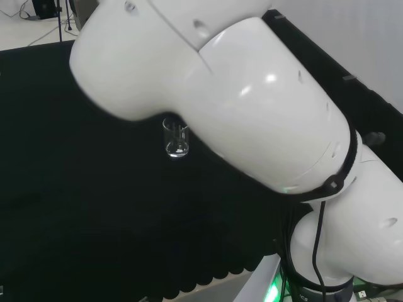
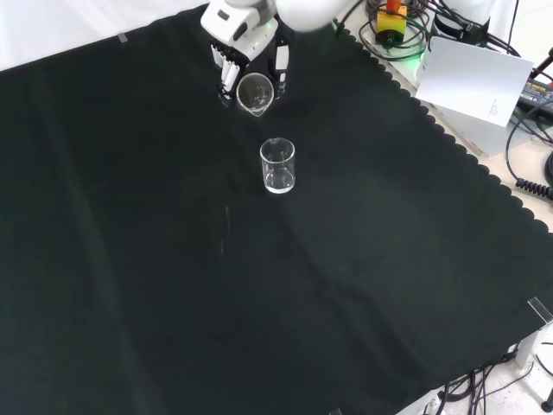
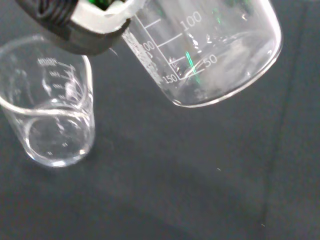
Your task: Place the beaker back on the table.
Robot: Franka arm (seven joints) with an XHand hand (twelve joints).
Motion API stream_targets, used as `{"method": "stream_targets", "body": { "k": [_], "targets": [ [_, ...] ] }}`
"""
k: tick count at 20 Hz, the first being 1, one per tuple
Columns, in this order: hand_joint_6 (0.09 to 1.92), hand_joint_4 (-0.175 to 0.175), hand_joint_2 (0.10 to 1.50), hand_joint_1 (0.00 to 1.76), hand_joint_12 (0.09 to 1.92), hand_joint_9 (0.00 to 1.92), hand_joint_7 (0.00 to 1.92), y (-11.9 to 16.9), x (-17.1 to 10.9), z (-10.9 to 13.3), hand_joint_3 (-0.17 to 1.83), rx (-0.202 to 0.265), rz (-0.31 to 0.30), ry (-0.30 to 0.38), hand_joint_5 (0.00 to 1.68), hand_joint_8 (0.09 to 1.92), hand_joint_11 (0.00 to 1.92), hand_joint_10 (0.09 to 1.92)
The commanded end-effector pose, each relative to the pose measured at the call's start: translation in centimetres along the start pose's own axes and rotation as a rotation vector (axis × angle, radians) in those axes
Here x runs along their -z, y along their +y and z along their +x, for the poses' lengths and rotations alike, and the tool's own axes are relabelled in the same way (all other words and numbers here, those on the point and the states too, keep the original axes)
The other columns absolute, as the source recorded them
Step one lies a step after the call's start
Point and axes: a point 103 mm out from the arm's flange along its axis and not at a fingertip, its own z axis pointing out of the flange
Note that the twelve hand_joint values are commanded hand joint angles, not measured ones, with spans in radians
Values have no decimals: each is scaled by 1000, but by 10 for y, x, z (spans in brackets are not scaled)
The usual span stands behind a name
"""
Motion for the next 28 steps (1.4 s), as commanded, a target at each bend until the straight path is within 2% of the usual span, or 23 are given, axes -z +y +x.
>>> {"method": "stream_targets", "body": {
  "k": [1,5,12,19,28],
  "targets": [
    [643,-175,1059,1314,791,1559,1446,-2,-18,-31,-175,15,-135,166,1156,424,1354,803],
    [661,-175,1061,1314,783,1550,1444,7,-32,-41,-175,2,-170,246,1149,422,1343,797],
    [700,-175,1065,1312,777,1526,1444,40,-59,-62,-175,-8,-206,378,1131,405,1315,774],
    [695,-175,1062,1314,754,1535,1466,70,-83,-69,-175,8,-212,451,1135,352,1308,686],
    [648,-175,1052,1317,691,1571,1532,97,-107,-62,-175,7,-223,505,1162,207,1330,569]
  ]
}}
